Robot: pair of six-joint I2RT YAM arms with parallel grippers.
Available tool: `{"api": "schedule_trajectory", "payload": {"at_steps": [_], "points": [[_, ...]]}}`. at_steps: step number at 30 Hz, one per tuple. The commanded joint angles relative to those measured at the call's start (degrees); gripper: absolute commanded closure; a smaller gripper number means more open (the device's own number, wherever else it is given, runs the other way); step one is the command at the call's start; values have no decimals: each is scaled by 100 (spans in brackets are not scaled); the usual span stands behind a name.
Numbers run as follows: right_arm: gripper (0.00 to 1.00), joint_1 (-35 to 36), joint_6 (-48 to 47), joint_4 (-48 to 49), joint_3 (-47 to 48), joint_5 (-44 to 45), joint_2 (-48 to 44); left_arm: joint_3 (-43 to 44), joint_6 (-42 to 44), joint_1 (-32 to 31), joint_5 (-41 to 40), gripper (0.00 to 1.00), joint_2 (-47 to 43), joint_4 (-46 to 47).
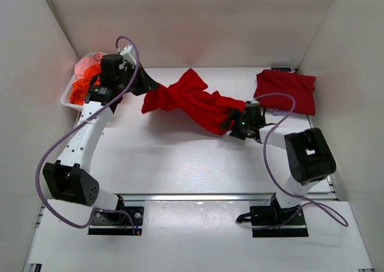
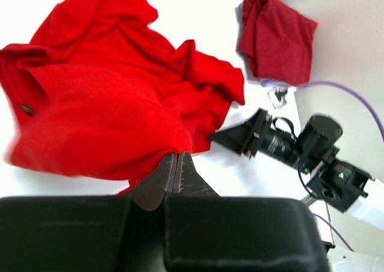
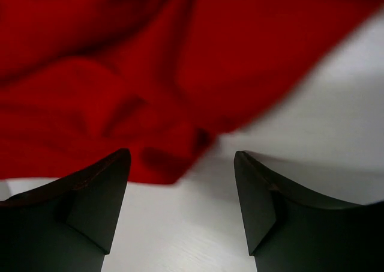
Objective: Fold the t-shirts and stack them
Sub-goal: Flatten out the tshirt
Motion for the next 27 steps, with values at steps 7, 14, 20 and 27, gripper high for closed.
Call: {"api": "schedule_trajectory", "payload": {"at_steps": [7,14,20,27], "points": [[100,231,37,-695,1957,-294,1352,-301,-69,245,261,100,-140,-92],[100,-49,-2381,-4163,3160,690,-96,7,362,755,173,100,-157,-497],[100,-472,-3497,-6197,4989,40,260,-580,301,694,182,100,-324,-207],[26,-6,-3596,-6083,5791,443,1202,-1293,318,721,156,100,-552,-49]]}}
